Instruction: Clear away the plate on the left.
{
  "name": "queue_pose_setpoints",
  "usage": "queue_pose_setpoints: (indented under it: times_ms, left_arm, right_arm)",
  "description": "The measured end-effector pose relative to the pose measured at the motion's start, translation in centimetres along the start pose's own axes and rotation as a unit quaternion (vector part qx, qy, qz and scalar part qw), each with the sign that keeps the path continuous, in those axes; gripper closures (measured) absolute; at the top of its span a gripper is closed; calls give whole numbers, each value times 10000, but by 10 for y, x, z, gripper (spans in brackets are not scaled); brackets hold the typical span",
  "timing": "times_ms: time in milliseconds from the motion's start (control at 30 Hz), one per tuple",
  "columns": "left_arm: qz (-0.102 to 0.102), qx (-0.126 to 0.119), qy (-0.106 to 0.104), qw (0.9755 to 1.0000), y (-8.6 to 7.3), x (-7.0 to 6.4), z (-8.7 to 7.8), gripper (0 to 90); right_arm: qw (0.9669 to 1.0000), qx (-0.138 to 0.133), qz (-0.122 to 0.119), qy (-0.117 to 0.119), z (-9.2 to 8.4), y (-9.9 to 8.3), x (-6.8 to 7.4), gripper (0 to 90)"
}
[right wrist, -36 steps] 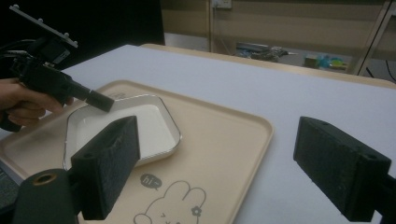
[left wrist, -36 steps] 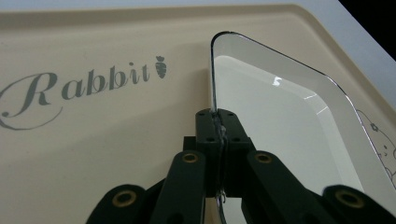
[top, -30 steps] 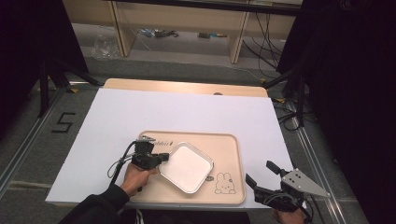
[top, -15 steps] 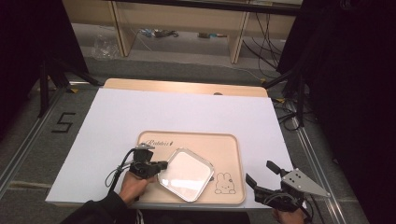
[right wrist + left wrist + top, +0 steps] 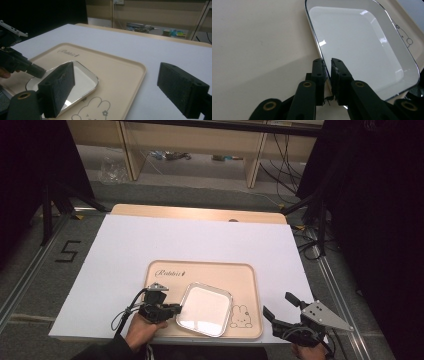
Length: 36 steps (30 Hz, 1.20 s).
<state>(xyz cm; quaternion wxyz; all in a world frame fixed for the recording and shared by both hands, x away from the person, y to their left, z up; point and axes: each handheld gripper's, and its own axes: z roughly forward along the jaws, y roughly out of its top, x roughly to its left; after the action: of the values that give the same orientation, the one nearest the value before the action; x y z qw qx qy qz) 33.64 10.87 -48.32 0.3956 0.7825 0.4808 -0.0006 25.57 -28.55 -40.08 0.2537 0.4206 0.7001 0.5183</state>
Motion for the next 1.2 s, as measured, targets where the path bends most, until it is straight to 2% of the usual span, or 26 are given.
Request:
queue_pose_setpoints:
  times_ms: [33,67,200,233,267,333,367,400,467,500,533,633,667,700,767,800,833,1067,1167,1200]
  left_arm:
    - [-7,16,18,10000,-1,-2,0,796]
    - [67,61,-30,10000,-2,-2,-2,792]
    - [26,64,-37,10000,-7,-8,-3,779]
    - [16,55,-75,10000,-8,-9,-4,776]
    - [22,39,-71,10000,-10,-10,-5,777]
    - [67,53,-101,9999,-11,-11,-6,778]
    - [48,10,-73,10000,-12,-12,-7,779]
    - [74,-12,-23,10000,-13,-14,-7,781]
    - [98,-7,-38,9999,-16,-16,-10,780]
    - [89,19,-59,9999,-17,-17,-11,780]
    - [65,-16,-53,10000,-20,-19,-13,782]
    - [13,32,-95,9999,-21,-23,-16,793]
    - [43,63,-88,9999,-22,-23,-17,799]
    - [196,-31,-32,9998,-22,-22,-17,801]
    - [151,-21,-15,9999,-23,-22,-17,799]
    - [443,-106,-39,9990,-21,-17,-16,800]
    - [127,-26,-23,9999,-23,-21,-18,801]
    - [91,-20,9,10000,-26,-23,-20,791]
    - [71,-28,-18,10000,-26,-23,-20,734]
    - [148,3,-46,9999,-25,-22,-21,688]
  right_arm:
    - [10000,-2,3,2,0,0,0,152]
    - [10000,-3,-2,1,0,0,0,152]
    - [10000,-1,-6,2,0,0,0,152]
    - [9999,-46,-128,-49,0,0,-1,152]
    - [9999,-48,-129,-49,0,0,-1,152]
    - [9999,-45,-125,-49,0,0,-1,152]
    - [10000,4,-7,1,0,0,0,152]
    - [9999,-51,-127,-48,0,0,-1,152]
    - [9999,-11,-124,-35,0,0,-1,152]
    - [9999,-50,-126,-48,0,0,-1,152]
    - [10000,3,-11,2,0,0,0,152]
    - [10000,0,-9,4,0,0,0,152]
    - [9999,-17,-125,-35,0,0,-1,152]
    - [9999,-9,-126,-35,0,0,-1,152]
    - [9999,-11,-122,-36,0,0,-1,152]
    - [9999,-8,-124,-33,0,0,-1,152]
    - [9999,-12,-127,-33,0,0,-1,152]
    - [10000,-35,-82,18,1,0,-1,152]
    - [9999,-8,-122,-26,0,0,-1,152]
    - [9999,-20,-134,-27,0,0,-1,152]
